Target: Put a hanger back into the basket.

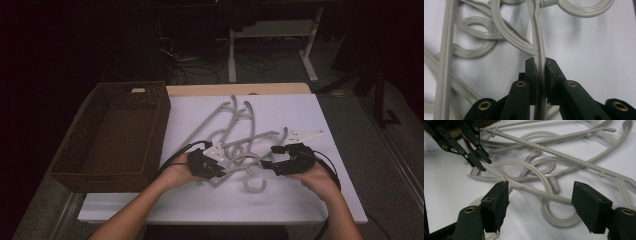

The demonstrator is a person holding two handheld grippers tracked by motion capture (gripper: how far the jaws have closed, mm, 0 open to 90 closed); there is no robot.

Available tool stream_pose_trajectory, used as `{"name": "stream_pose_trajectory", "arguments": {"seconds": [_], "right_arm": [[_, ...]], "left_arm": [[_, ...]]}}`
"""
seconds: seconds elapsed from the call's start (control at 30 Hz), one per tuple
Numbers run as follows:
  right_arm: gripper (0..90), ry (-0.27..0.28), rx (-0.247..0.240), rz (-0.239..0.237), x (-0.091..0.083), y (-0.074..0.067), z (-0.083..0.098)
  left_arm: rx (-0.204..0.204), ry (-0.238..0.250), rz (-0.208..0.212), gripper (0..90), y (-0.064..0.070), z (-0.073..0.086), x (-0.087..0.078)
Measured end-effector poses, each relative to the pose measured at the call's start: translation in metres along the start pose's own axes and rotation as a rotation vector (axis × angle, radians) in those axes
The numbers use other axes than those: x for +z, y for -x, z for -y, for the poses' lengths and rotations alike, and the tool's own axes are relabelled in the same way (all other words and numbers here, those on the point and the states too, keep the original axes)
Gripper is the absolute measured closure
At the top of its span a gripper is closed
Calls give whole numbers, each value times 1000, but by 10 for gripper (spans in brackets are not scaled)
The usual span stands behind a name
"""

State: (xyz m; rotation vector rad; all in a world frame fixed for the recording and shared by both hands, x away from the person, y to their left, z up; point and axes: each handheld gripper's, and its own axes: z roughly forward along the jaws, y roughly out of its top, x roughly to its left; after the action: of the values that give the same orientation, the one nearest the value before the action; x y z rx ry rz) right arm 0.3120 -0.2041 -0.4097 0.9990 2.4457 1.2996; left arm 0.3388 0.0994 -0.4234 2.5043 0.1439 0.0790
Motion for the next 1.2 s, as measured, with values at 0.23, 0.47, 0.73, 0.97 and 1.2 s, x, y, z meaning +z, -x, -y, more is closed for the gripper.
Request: {"name": "stream_pose_trajectory", "arguments": {"seconds": [0.23, 0.47, 0.73, 0.97, 1.2], "right_arm": [[287, 65, 40, 55, -22, 8, -2], [269, 83, 85, 105, -33, 20, 8], [215, 99, 145, 157, -31, 22, 21], [115, 101, 173, 194, -26, 12, 35], [0, 87, 145, 221, -22, 4, 50]], "left_arm": [[-42, 2, -40, 821, -3, -3, -18], [-85, 30, -76, 822, -10, -16, -43], [-125, 88, -131, 822, -22, -32, -87], [-142, 98, -182, 822, -29, -35, -124], [-181, 120, -256, 823, -38, -21, -176]]}}
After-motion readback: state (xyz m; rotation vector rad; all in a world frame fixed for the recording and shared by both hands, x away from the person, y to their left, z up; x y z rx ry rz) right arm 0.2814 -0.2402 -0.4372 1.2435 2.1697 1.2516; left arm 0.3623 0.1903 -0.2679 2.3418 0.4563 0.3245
